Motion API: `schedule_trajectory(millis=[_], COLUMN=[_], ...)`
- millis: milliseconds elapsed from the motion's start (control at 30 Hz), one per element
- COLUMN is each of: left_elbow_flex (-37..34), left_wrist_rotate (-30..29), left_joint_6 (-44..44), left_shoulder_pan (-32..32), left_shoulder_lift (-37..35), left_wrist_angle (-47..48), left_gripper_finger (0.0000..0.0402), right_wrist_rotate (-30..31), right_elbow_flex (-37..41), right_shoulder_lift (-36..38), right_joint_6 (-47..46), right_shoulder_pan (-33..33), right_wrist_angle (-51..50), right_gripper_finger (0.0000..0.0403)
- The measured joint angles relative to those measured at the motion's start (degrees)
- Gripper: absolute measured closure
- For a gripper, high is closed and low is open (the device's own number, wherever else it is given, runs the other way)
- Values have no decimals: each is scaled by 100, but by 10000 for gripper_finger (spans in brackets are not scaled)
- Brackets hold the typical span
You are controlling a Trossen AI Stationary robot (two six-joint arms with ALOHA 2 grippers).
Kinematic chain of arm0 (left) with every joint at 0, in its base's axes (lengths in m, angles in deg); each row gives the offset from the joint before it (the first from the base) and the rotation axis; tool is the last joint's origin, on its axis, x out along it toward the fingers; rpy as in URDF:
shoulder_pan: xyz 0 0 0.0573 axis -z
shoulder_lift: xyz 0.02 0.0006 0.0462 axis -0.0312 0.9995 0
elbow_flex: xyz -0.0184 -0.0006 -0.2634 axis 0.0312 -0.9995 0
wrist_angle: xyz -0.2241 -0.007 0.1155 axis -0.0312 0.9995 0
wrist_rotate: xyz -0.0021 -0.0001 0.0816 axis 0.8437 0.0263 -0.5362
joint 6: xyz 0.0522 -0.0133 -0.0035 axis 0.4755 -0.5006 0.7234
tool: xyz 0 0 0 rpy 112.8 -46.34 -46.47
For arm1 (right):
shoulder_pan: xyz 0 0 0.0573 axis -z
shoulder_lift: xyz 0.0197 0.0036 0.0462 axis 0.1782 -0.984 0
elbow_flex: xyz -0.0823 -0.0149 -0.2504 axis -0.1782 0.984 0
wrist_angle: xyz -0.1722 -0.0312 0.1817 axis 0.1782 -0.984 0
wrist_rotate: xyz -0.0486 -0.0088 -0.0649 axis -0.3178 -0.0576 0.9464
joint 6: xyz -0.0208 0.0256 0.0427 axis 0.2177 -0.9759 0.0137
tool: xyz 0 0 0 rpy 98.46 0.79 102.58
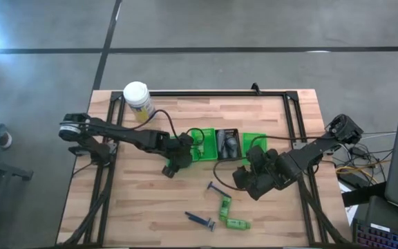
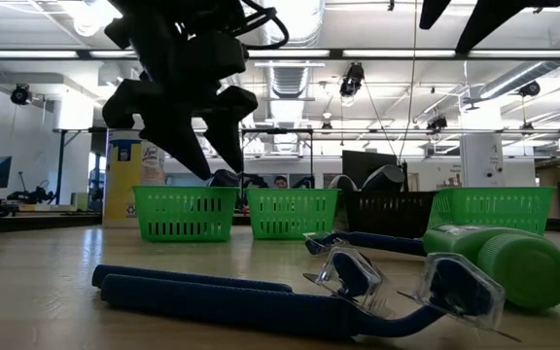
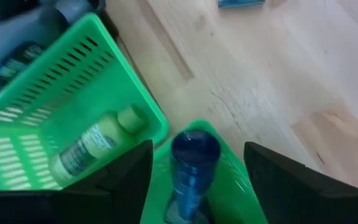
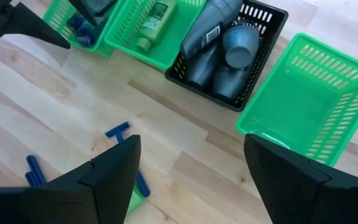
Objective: Pick & Place Travel size toiletries
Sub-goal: Adjust the blue shave butter in the green bin
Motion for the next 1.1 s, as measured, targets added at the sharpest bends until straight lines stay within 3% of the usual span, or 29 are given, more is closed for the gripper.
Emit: schedule_trajectory(millis=[500, 767, 933, 1100], left_elbow_flex=[2, 22, 162, 388], left_wrist_rotate=[216, 109, -138, -205], left_joint_6=[183, 319, 570, 501], left_shoulder_pan=[-63, -61, -63, -74], left_shoulder_lift=[201, 201, 181, 155], left_wrist_angle=[-59, -42, 265, 795], left_gripper_finger=[213, 277, 277, 249], right_wrist_rotate=[-10, -9, -9, -9], right_elbow_flex=[0, 0, 0, 0], right_shoulder_lift=[4, 4, 4, 4], right_joint_6=[-4, -4, -4, -4], right_shoulder_pan=[4, 4, 4, 4], right_wrist_angle=[-13, -17, -20, -24], right_gripper_finger=[163, 159, 146, 139])
